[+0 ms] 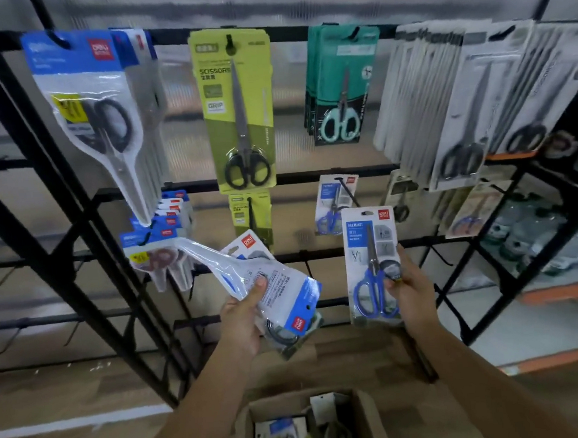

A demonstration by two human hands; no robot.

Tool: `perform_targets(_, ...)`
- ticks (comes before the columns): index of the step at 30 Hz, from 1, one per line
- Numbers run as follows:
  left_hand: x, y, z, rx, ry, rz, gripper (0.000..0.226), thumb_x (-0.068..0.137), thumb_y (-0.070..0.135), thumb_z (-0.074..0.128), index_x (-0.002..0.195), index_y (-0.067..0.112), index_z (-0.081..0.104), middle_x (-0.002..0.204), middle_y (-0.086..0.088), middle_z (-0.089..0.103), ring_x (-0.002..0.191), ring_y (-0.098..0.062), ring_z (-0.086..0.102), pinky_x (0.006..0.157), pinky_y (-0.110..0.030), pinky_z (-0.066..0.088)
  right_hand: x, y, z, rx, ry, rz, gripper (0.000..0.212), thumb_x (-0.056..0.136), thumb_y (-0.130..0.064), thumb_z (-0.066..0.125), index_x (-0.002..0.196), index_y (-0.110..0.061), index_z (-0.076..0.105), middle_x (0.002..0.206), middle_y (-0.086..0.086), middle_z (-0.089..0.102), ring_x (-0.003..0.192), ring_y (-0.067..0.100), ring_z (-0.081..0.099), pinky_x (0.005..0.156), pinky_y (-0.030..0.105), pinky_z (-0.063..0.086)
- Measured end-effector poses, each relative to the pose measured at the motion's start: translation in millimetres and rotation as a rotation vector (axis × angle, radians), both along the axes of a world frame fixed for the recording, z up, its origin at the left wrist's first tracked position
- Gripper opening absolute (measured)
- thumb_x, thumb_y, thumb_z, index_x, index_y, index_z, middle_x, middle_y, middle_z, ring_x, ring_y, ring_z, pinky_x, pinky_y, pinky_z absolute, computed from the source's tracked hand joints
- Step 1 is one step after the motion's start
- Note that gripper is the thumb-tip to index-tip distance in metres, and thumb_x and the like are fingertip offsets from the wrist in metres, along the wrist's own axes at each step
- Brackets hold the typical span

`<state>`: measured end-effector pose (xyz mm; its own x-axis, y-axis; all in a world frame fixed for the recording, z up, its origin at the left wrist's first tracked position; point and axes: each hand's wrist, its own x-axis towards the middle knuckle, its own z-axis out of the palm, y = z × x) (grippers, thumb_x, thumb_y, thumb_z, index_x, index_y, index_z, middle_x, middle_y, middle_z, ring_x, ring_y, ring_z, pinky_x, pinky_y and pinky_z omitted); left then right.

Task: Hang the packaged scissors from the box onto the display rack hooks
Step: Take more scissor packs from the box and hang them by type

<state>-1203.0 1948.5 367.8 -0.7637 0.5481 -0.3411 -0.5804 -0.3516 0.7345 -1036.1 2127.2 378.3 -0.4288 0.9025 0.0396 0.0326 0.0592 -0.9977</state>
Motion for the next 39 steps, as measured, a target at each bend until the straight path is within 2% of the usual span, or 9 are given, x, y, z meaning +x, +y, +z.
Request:
perform_targets(5, 9, 19, 1, 0.016, 0.048, 0.008, 0.013, 0.088, 0.005, 0.058, 0.099, 0.010, 0.063, 0.084, -0.004, 0.075, 0.073, -0.017, 0.072, 0.058, -0.031, 0.058, 9, 25, -15, 0.052, -0.096, 0.069, 0.062, 0.085, 0.015, 0.052, 0.138, -0.015, 0.043, 0.115, 0.001, 0.062, 0.086, 0.001, 0.060, 0.071, 0.011, 0.052)
perform_targets(10, 12, 29, 2, 0.026, 0.098, 0.035, 0.014, 0.090, 0.005, 0.056, 0.101, 0.011, 0.063, 0.084, -0.002, 0.075, 0.075, -0.016, 0.072, 0.060, -0.030, 0.058, 16, 43, -32, 0.035, -0.144, 0.113, 0.057, 0.085, 0.013, 0.055, 0.137, -0.008, 0.046, 0.130, 0.012, 0.057, 0.113, 0.028, 0.058, 0.097, 0.047, 0.047)
perform_targets(17, 13, 32, 3, -0.021, 0.109, 0.100, 0.019, 0.083, 0.008, 0.063, 0.101, 0.014, 0.065, 0.092, -0.005, 0.074, 0.083, -0.021, 0.071, 0.077, -0.041, 0.058, -31, 68, -15, 0.095, -0.295, 0.146, 0.060, 0.090, -0.001, 0.052, 0.144, -0.021, 0.035, 0.121, 0.014, 0.061, 0.108, 0.034, 0.058, 0.097, 0.044, 0.045)
perform_targets(21, 14, 31, 7, -0.018, 0.068, 0.140, 0.018, 0.088, 0.006, 0.059, 0.104, 0.014, 0.065, 0.103, -0.011, 0.071, 0.094, -0.027, 0.067, 0.082, -0.045, 0.056, -66, 76, -4, 0.231, -0.455, 0.151, 0.055, 0.087, -0.003, 0.053, 0.139, -0.009, 0.040, 0.140, 0.012, 0.043, 0.125, 0.030, 0.044, 0.102, 0.037, 0.039)
perform_targets(24, 15, 26, 9, -0.040, 0.050, 0.176, 0.022, 0.086, 0.006, 0.061, 0.107, 0.012, 0.064, 0.109, -0.014, 0.068, 0.100, -0.031, 0.065, 0.087, -0.048, 0.053, -72, 49, -1, 0.062, -0.342, 0.234, 0.036, 0.090, -0.006, 0.055, 0.125, -0.006, 0.052, 0.093, 0.006, 0.061, 0.080, 0.015, 0.060, 0.064, 0.022, 0.043)
perform_targets(27, 15, 21, 9, -0.074, 0.057, 0.189, 0.018, 0.085, 0.003, 0.062, 0.100, 0.011, 0.066, 0.107, -0.014, 0.068, 0.096, -0.030, 0.065, 0.088, -0.046, 0.052, -74, 12, 6, -0.302, -0.314, 0.513, 0.023, 0.096, -0.026, 0.050, 0.115, -0.014, 0.055, 0.051, 0.006, 0.057, 0.037, 0.011, 0.049, 0.037, 0.016, 0.035)
perform_targets(30, 19, 20, 11, -0.064, 0.102, 0.185, 0.017, 0.086, -0.001, 0.059, 0.098, 0.008, 0.066, 0.099, -0.014, 0.070, 0.088, -0.029, 0.068, 0.077, -0.042, 0.057, -77, -20, 16, -0.409, -0.362, 0.786, 0.025, 0.096, -0.042, 0.045, 0.106, -0.021, 0.053, 0.052, 0.010, 0.062, 0.038, 0.017, 0.054, 0.039, 0.018, 0.042)
perform_targets(34, 22, 21, 16, -0.076, 0.090, 0.250, 0.016, 0.087, 0.000, 0.060, 0.102, 0.003, 0.065, 0.093, -0.014, 0.072, 0.075, -0.024, 0.071, 0.058, -0.032, 0.057, -84, -39, 26, -0.394, -0.269, 0.690, 0.024, 0.096, -0.032, 0.050, 0.098, -0.008, 0.048, 0.062, 0.015, 0.063, 0.047, 0.022, 0.059, 0.047, 0.024, 0.047)
perform_targets(39, 11, 4, 18, -0.259, 0.041, 0.310, 0.030, 0.088, 0.032, 0.064, 0.102, 0.005, 0.066, 0.099, -0.013, 0.070, 0.086, -0.026, 0.067, 0.072, -0.033, 0.053, -92, -45, 42, -0.344, -0.116, 0.515, 0.031, 0.098, -0.036, 0.043, 0.080, -0.011, 0.048, 0.046, 0.010, 0.061, 0.035, 0.017, 0.057, 0.038, 0.021, 0.043)
